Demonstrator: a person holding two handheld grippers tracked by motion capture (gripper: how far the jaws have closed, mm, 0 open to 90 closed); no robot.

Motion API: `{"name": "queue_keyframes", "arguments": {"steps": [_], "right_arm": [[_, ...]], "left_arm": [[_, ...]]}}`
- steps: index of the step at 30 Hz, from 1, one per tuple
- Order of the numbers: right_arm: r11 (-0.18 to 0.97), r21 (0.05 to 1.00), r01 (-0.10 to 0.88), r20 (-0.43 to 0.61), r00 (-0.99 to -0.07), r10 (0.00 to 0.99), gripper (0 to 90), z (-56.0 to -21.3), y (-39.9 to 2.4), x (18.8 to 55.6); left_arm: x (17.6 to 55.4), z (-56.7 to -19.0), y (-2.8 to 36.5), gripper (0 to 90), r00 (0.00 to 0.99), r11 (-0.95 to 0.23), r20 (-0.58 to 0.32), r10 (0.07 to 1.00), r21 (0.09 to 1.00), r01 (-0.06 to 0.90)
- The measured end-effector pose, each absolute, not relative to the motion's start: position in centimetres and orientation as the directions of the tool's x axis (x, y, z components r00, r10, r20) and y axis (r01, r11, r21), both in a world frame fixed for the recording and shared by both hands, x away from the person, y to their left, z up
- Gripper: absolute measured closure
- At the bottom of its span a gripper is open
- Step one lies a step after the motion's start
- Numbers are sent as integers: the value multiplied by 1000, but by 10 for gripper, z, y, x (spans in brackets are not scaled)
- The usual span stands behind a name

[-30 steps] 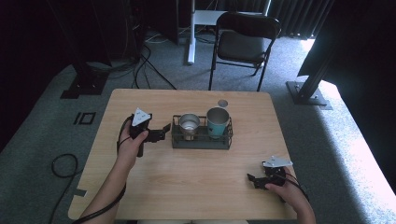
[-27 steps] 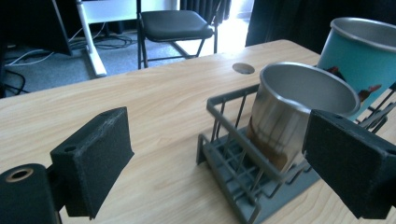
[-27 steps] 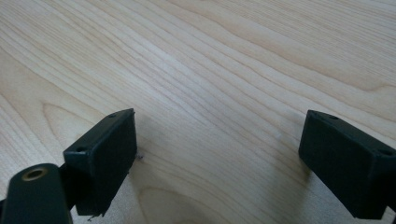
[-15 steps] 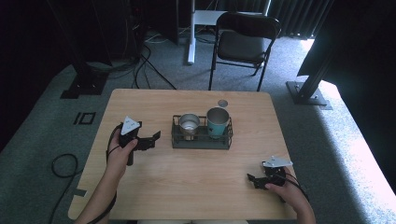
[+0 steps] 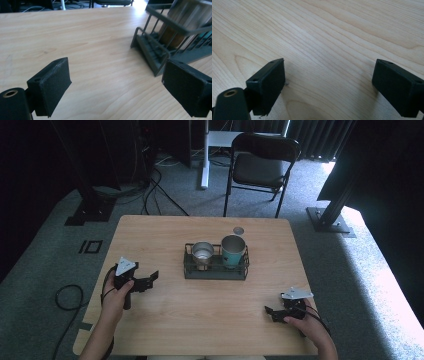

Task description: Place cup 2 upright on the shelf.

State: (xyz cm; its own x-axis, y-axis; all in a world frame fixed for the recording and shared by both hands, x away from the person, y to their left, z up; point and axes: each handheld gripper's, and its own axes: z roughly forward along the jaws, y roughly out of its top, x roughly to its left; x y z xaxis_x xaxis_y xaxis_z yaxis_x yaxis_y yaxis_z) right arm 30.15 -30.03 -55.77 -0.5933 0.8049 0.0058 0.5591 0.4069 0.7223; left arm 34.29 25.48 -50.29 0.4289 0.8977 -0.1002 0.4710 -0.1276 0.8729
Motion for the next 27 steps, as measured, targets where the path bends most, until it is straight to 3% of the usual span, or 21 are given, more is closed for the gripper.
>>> {"name": "queue_keyframes", "arguments": {"steps": [27], "right_arm": [[408,724,557,4,-595,804,109,-558,-300,301]], "left_arm": [[296,-534,289,89,326,-93,-112,939,828,552]]}}
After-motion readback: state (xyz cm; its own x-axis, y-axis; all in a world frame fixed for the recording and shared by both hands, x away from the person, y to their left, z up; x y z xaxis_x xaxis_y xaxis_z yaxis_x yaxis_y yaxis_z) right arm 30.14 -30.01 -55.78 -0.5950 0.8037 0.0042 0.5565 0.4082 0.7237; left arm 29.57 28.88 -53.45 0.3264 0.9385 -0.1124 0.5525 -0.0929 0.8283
